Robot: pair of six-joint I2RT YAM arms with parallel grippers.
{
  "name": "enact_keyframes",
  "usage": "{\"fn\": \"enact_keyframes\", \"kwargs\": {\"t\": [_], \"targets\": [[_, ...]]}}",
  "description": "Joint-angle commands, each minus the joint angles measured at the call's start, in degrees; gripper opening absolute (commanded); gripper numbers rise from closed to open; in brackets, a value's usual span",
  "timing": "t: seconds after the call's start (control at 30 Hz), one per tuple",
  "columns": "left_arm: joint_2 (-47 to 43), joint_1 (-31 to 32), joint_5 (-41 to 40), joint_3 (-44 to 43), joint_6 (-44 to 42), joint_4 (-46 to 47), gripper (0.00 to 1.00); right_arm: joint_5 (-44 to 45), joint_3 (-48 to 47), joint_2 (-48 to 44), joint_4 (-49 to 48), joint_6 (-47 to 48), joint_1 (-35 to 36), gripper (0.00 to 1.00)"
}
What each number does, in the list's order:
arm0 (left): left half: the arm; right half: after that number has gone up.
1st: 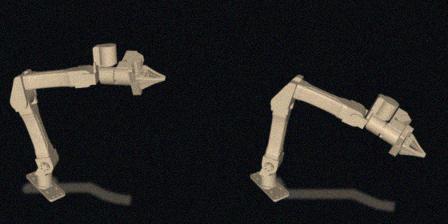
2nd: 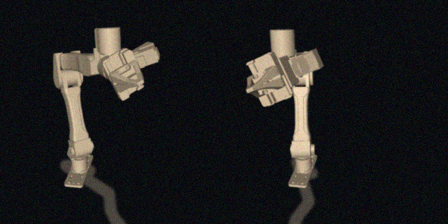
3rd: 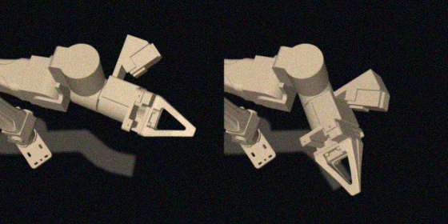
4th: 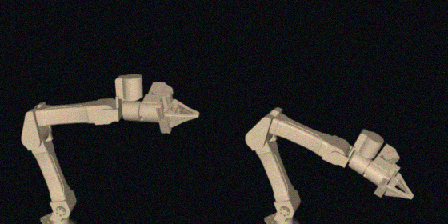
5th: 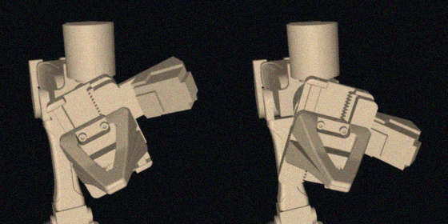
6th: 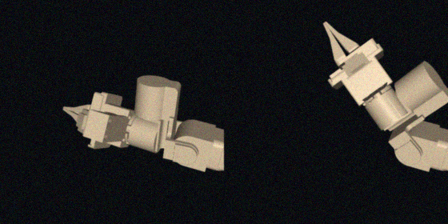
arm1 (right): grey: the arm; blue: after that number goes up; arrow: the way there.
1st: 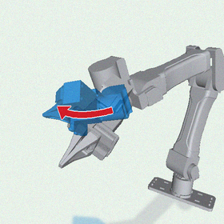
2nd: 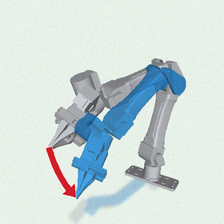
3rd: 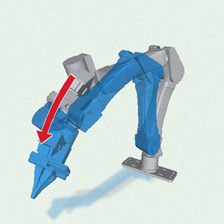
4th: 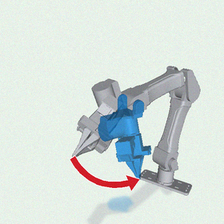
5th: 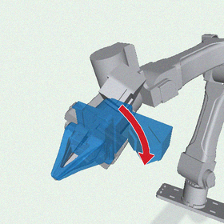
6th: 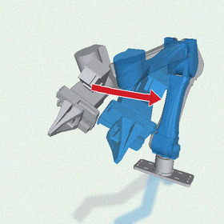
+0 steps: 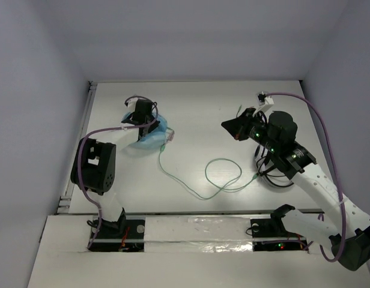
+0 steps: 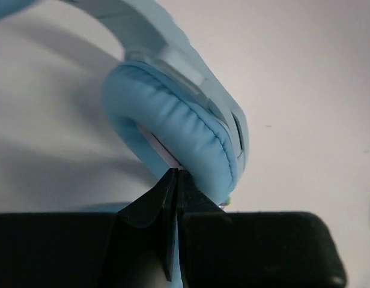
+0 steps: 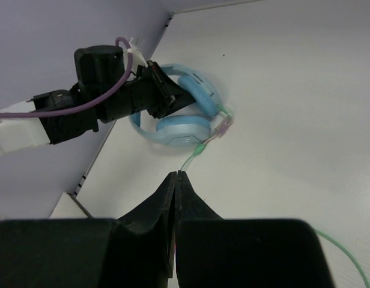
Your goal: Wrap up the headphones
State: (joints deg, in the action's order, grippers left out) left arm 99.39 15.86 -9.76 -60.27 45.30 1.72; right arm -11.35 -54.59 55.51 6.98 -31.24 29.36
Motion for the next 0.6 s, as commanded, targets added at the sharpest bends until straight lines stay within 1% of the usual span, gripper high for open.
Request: {"fn": "enact_keyframes", "kwargs": {"t": [0.0, 0.13, 0.17, 0.23, 0.27, 0.33, 0.37, 0.4, 0.43, 0.5, 0.53, 0.57], "targets": [[-2.4, 0.4, 0.0, -3.9, 1.4, 3.6, 0.0, 0.5, 0.2, -0.1, -2.5, 1.3, 0.5, 0.02], [-6.0, 0.4, -0.7, -3.8, 0.9, 3.0, 0.0, 0.0, 0.4, 0.3, -3.0, 1.7, 0.5, 0.02], [-8.4, 0.4, -1.4, -1.5, 0.7, 1.6, 0.04, -0.2, 0.3, 0.6, -3.0, 1.7, 0.5, 0.02], [-10.7, 0.4, -3.1, -1.1, -0.9, -0.6, 0.08, -0.9, 0.1, 1.1, -3.3, 1.6, 0.5, 0.02], [-13.0, 0.4, -5.2, -1.2, -1.8, -2.1, 0.15, -1.0, 0.0, 1.1, -3.4, 1.6, 0.5, 0.02], [-15.0, -0.2, -6.8, -1.4, -4.2, -4.0, 0.24, -1.3, 0.1, 1.0, -3.6, 1.6, 0.5, 0.02], [-16.4, -1.0, -7.5, -2.1, -6.9, -5.0, 0.35, -1.3, 0.2, 1.0, -3.6, 1.5, 0.5, 0.02], [-16.6, -2.0, -7.4, -2.7, -8.0, -5.9, 0.39, -1.4, 0.1, 1.0, -3.7, 1.4, 0.5, 0.02], [-16.8, -4.6, -6.8, -3.4, -9.2, -6.6, 0.4, -1.7, 0.2, 1.1, -3.9, 1.4, 0.5, 0.02], [-15.3, -8.1, -2.4, -4.9, -13.7, -7.9, 0.42, -2.0, 0.1, 1.2, -4.1, 1.2, 0.5, 0.02], [-14.2, -9.7, -1.2, -5.7, -15.1, -8.9, 0.42, -2.1, 0.1, 1.1, -4.2, 1.1, 0.5, 0.02], [-11.1, -12.6, 0.9, -7.4, -16.8, -10.7, 0.43, -2.0, 0.1, 1.1, -4.2, 1.0, 0.5, 0.02]]}}
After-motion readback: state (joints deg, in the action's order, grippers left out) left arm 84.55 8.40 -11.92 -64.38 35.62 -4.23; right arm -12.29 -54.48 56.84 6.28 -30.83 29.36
